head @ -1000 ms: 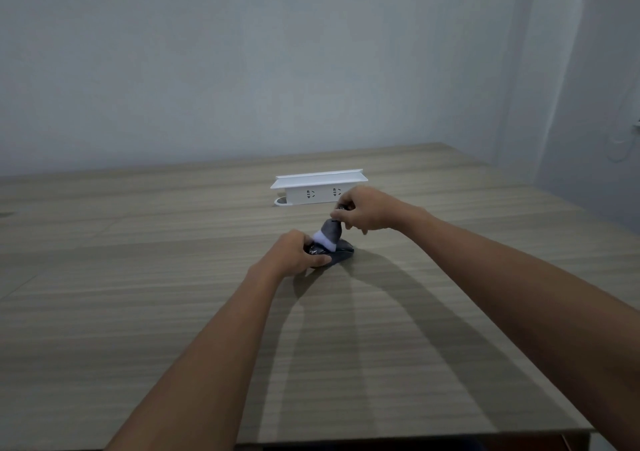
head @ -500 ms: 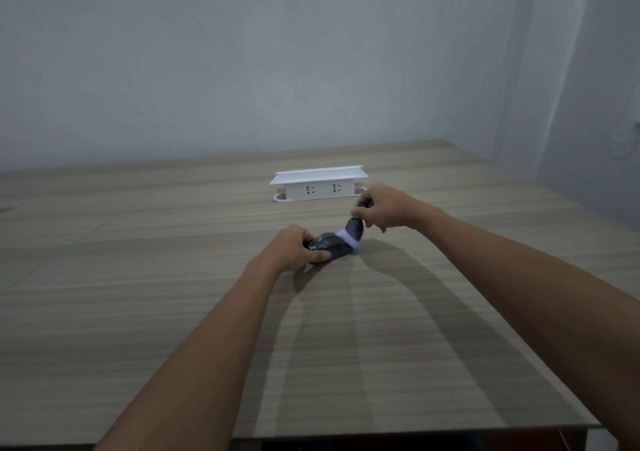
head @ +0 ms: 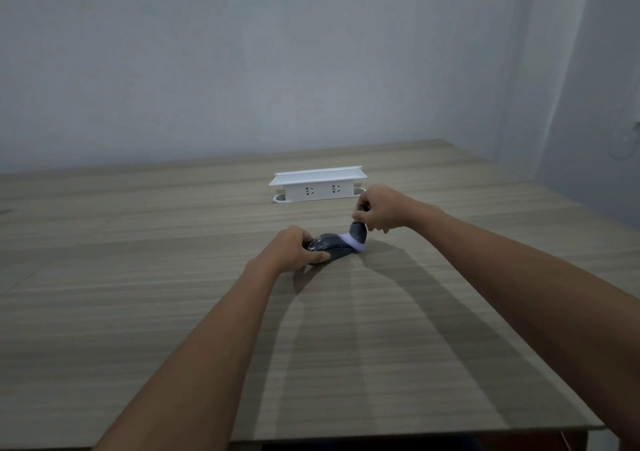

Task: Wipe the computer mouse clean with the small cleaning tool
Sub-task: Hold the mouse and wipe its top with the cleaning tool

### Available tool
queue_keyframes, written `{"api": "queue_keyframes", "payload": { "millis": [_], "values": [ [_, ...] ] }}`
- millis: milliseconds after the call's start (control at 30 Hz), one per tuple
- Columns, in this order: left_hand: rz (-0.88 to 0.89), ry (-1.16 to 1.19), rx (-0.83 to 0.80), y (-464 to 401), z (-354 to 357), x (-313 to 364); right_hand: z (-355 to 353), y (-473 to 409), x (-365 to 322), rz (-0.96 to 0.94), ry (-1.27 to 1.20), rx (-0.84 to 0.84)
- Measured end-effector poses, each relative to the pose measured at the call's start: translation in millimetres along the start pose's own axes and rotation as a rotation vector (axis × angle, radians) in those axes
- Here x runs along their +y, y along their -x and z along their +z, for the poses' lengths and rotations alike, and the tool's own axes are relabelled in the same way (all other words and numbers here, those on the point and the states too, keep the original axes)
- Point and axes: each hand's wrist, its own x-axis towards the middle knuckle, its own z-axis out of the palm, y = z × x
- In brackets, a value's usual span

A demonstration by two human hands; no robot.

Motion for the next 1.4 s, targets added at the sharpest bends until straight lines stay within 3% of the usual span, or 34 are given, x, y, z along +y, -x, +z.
{"api": "queue_keyframes", "payload": {
  "millis": [167, 333, 533, 700, 900, 1067, 1233, 1400],
  "values": [
    [-0.010, -0.006, -0.006, -1, -1, 0, 1, -1, -1, -0.005, -0.230, 0.043],
    [-0.010, 0.005, 0.003, -1, 1, 0, 4, -3, 1, 0.037, -0.019, 0.015],
    [-0.009, 0.004, 0.011, 0, 1, -2, -2, -3, -2, 0.002, -0.220, 0.001],
    [-0.005, 0.002, 0.015, 0, 2, 0, 3, 1, 8, 0.052, -0.022, -0.006],
    [-0.002, -0.011, 0.016, 0, 2, -1, 6, 5, 10, 0.037, -0.275, 0.050],
    [-0.003, 0.002, 0.008, 1, 1, 2, 5, 4, 15, 0.081, -0.145, 0.027],
    [-0.008, 0.004, 0.008, 1, 2, 0, 12, -6, 6, 0.050, -0.303, 0.100],
    [0.002, 0.008, -0.006, 1, 0, 1, 7, -14, 0, 0.064, -0.090, 0.007]
  ]
}}
